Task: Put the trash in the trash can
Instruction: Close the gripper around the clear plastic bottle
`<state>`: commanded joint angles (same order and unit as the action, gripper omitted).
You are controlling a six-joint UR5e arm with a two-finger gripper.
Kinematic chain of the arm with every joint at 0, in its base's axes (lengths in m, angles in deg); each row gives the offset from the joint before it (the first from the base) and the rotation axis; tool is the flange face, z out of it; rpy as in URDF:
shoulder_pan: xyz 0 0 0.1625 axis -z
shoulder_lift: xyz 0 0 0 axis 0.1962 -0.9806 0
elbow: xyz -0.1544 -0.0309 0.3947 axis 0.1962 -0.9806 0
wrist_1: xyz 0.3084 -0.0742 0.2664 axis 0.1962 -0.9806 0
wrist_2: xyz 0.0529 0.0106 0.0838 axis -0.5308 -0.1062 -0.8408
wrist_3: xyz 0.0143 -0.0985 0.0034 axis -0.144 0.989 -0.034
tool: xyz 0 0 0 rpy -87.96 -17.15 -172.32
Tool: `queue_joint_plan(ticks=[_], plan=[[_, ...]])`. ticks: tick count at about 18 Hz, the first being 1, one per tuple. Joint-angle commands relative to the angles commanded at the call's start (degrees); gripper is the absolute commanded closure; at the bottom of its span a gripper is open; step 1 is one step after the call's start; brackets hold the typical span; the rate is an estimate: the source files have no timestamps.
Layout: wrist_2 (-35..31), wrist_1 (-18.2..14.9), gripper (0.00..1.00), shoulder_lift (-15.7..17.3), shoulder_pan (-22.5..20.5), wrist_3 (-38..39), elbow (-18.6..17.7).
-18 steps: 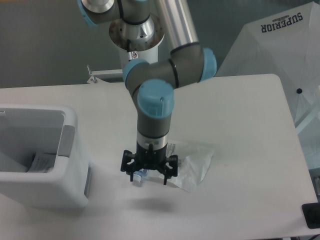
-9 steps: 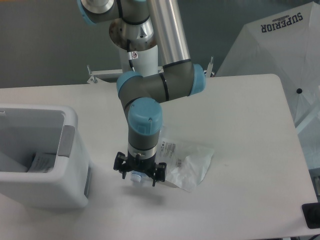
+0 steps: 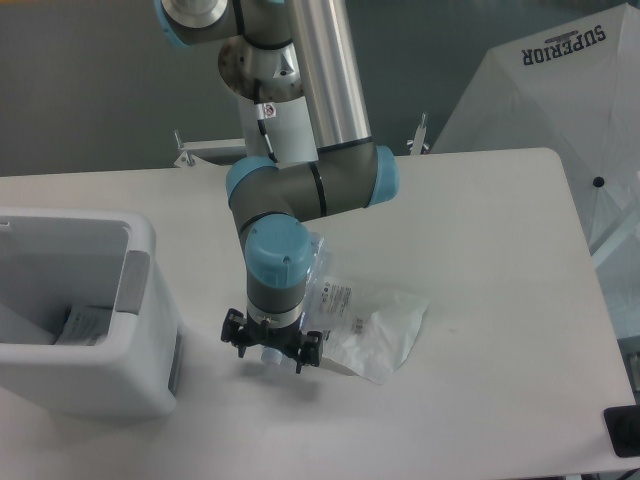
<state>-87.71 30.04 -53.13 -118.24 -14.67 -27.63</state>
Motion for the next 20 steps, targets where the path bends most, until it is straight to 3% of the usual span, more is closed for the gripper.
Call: queue_joint_plan(ticks=[11,16,20], plan=[[-0.2,-0.2,0.33,0.2,0.1,0.0,-0.6],[-0.3,-0.2,0.33,0.1,0.0,-0.1,-0.8],[-0.4,-0.2,0.46,0.2,0.0,-0.1,-0.8]])
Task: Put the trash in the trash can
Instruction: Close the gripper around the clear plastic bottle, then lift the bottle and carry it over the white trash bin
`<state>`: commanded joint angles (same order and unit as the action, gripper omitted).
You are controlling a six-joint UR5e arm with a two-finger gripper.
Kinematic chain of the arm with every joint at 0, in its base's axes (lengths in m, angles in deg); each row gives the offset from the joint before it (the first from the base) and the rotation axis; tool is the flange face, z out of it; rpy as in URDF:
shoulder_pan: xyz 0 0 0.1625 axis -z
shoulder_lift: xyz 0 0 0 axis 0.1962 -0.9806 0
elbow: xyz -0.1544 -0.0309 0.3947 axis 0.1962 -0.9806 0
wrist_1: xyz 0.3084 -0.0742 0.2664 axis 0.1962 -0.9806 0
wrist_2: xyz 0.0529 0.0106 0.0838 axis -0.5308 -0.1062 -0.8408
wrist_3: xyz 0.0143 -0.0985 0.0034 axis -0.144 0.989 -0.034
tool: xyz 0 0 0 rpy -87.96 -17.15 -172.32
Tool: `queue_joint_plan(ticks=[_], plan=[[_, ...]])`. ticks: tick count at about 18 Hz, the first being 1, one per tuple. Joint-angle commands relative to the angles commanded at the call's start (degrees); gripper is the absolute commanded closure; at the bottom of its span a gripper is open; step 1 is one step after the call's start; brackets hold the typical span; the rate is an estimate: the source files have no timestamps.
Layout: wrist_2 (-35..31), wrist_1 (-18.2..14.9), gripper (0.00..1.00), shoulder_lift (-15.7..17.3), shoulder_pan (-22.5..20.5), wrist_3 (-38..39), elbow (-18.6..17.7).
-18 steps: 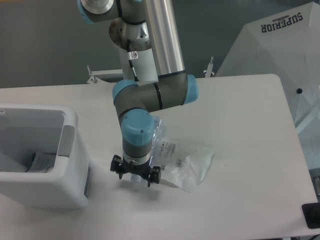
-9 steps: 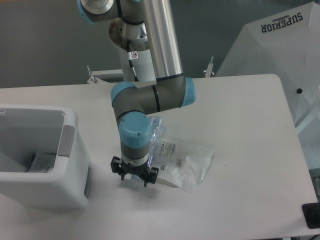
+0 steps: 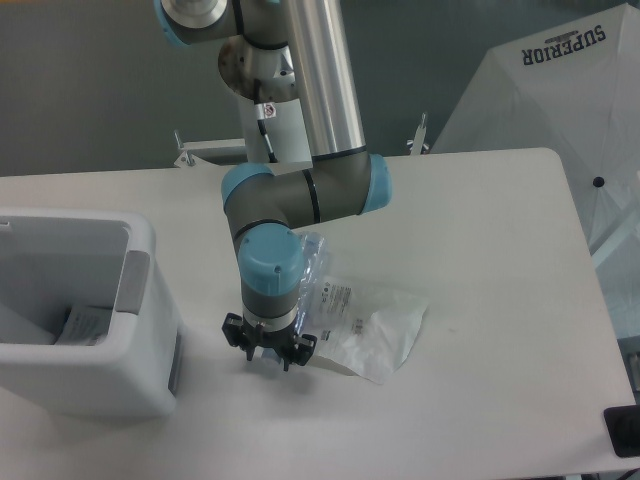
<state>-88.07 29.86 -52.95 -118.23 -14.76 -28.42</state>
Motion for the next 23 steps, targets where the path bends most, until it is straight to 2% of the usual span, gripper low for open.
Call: queue_joint_plan(ticks=[6,10,13,15,17,19,21,23], plan=[[0.0,0.0,0.59,0.1,0.0,0.1,0.0],[0.1,0.0,0.62,0.3,0.0,0.0,0.2],[0.3,0.0,0.63,1.0,-0.7,-0.1,2.1],[0.8,-0.4,0.65,4.3,-2.1,-0.1,3.1],[1.4,-0.3,0.70,5.4,-2.6,-0.1,3.4],[2.8,-0.3,0.70,6.7,-4.4,0.1,4.5],[4.4,-0.2,0.70,9.8,-6.8,0.1,5.3],[7.8,-0.2,0.68,12.0,-10.0,2.3,10.1]])
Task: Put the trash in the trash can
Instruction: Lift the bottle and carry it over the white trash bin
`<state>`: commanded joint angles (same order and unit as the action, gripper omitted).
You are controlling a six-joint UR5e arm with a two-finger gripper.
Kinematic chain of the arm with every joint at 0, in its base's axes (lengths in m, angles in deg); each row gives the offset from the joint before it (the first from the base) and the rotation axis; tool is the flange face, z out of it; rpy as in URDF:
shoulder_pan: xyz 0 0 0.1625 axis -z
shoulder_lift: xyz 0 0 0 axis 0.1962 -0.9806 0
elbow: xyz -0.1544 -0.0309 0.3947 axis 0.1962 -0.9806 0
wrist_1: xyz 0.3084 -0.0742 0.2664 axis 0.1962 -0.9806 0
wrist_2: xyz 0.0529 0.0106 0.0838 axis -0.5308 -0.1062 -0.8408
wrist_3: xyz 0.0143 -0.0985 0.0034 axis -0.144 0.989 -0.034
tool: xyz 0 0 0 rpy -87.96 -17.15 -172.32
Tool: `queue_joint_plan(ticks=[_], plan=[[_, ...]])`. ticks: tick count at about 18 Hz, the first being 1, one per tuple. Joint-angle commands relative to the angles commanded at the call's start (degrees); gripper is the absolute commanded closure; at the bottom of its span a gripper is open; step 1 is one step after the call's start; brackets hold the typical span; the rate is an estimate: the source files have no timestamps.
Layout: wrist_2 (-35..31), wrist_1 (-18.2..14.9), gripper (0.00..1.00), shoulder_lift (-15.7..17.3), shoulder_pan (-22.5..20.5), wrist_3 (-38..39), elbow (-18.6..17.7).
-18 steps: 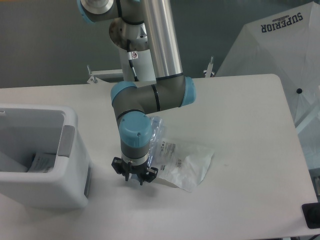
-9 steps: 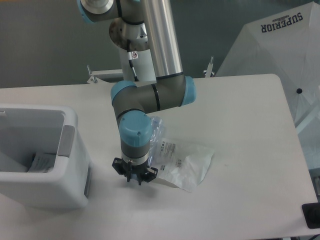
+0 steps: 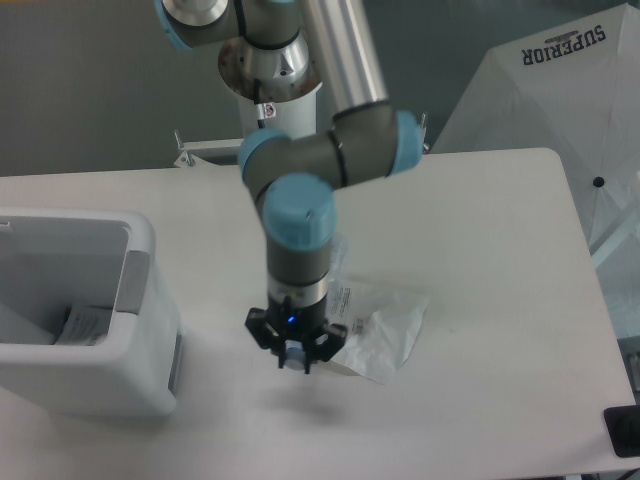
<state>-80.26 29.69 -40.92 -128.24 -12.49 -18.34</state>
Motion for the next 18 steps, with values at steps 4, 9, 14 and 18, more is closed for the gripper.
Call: queue_joint_plan(ticks=[4,9,14,18], plan=[[5.4,1.1,0.69,0.2,-2.7,11.4,9.5],[10.0,10.0,0.69,0.6,-1.6,16.7,11.6],[11.2,10.5,0.69,4.3,3.7,17.9,11.6],[11.2,10.5,0.69,6.7,6.4,22.0,13.1]])
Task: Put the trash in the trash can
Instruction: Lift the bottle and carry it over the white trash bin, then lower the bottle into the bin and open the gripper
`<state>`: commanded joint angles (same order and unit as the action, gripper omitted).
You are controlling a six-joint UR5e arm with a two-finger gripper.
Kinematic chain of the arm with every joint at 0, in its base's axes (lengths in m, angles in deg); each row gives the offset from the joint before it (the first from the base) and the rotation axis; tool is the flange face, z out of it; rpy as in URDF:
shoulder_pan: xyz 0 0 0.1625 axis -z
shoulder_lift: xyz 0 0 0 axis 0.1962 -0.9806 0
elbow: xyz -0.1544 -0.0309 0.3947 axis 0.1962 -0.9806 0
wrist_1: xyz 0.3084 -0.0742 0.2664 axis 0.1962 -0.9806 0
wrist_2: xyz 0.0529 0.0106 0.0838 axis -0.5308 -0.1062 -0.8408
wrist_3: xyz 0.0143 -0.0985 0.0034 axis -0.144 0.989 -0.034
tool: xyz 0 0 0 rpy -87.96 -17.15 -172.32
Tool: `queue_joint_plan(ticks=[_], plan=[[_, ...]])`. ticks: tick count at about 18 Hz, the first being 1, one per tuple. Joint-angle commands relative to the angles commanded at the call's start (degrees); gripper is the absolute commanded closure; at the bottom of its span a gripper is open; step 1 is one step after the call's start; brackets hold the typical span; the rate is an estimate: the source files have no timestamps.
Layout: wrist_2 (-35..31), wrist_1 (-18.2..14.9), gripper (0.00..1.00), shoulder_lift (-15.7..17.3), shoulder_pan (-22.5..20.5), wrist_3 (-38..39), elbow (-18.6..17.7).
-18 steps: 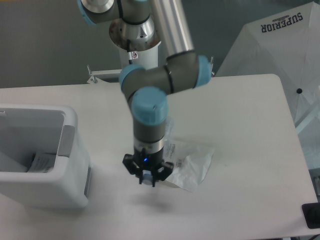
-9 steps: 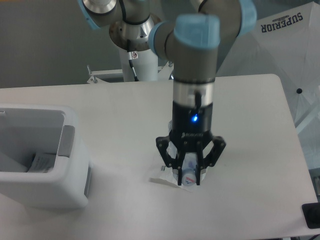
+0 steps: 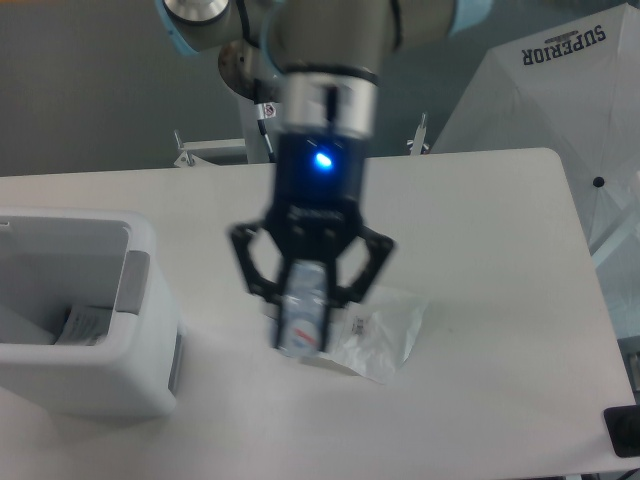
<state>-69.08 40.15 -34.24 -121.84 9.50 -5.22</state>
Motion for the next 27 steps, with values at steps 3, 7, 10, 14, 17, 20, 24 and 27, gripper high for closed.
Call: queue_joint_plan(ticks=[3,7,10,14,17,20,24,27], plan=[[-0.1,0.0,0.69,1.1,2.6,3.2,0.4],[-0.1,0.0,0.69,1.1,6.3,5.1,0.8],[-0.1,0.0,0.69,0.5,8.4,6.7,1.9],[-0.1,0.0,0.69,-0.7,12.5,6.7,2.2],[-0.2,0.1,0.69,-2.5,14.7,6.6,1.9],[-0.2,0.1,0.69,-4.2,15.8,6.5,1.7],[-0.4,0.1,0.68,-3.9,16.8,6.5,-1.4],[-0.4,0.1,0.68,-4.6,16.8,6.5,-1.8]])
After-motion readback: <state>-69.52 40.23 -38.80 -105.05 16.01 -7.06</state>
